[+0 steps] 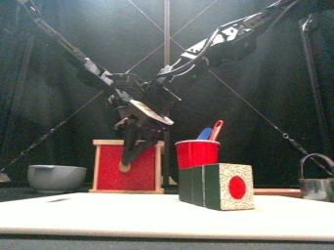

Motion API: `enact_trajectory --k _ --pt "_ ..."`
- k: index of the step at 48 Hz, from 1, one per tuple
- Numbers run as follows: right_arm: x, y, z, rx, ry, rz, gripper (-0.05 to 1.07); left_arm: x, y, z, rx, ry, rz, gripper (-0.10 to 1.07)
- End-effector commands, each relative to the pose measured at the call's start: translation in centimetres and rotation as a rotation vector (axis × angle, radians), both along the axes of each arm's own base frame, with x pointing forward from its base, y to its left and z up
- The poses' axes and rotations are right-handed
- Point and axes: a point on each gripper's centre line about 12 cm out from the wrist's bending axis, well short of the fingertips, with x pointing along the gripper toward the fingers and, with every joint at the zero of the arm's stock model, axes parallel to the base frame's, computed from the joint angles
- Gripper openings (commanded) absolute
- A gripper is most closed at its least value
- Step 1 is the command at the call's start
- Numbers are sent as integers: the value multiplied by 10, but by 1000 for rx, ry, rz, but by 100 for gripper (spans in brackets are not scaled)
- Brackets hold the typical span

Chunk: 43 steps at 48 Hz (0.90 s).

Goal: Close drawer

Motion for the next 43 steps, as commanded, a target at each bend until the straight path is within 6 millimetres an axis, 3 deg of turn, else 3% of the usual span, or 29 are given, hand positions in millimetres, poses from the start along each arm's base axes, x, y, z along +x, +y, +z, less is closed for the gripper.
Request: enact_trajectory --k 1,22,33,43 --pt "3 -10 19 -8 -43 -18 22 3 2 12 20 -31 3 6" --pt "4 -5 26 0 -59 -13 22 4 3 13 23 -41 13 6" --pt "6 32 50 16 -117 63 22 4 7 31 68 -96 26 6" --pt "-11 59 73 22 -151 122 22 2 2 60 120 -166 25 6"
